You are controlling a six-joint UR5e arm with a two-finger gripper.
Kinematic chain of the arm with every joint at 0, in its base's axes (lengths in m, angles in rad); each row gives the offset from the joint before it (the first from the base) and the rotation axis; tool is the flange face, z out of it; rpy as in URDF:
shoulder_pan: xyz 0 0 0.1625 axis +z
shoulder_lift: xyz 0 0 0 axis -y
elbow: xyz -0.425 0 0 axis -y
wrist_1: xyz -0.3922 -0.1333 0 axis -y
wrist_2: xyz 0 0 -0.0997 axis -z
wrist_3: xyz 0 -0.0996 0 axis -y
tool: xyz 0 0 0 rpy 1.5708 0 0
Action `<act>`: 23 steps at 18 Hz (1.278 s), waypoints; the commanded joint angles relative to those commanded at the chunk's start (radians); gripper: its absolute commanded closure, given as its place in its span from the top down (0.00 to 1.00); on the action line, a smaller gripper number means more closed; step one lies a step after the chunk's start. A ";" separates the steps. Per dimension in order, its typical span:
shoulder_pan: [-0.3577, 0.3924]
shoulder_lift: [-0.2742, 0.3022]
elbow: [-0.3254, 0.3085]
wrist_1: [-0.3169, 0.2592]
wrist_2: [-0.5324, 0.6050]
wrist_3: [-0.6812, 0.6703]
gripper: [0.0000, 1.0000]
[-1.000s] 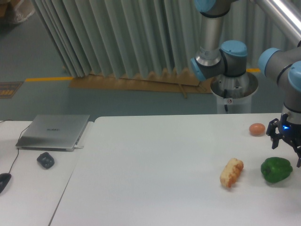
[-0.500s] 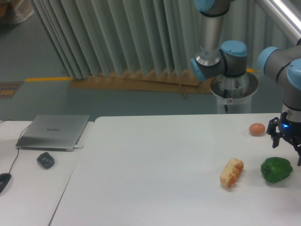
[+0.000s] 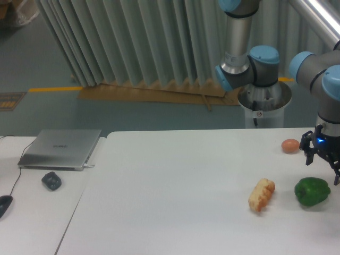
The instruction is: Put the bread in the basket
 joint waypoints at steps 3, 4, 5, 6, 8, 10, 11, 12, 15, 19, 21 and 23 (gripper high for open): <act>0.002 0.002 -0.002 -0.012 0.017 0.002 1.00; 0.002 0.003 -0.002 -0.015 0.017 0.002 1.00; 0.003 0.003 -0.003 -0.018 0.017 0.005 1.00; 0.005 0.003 -0.002 -0.026 0.017 0.005 1.00; 0.003 0.005 -0.002 -0.035 0.017 0.003 1.00; 0.008 0.005 -0.003 -0.037 0.017 0.003 1.00; 0.012 0.006 -0.003 -0.040 0.017 0.003 1.00; 0.014 0.009 -0.003 -0.047 0.017 0.003 1.00; 0.012 0.014 -0.003 -0.060 0.017 0.002 1.00; 0.014 0.014 -0.008 -0.078 0.017 0.002 1.00; 0.009 0.015 -0.009 -0.075 0.017 0.002 1.00; 0.008 0.015 -0.008 -0.078 0.017 0.000 1.00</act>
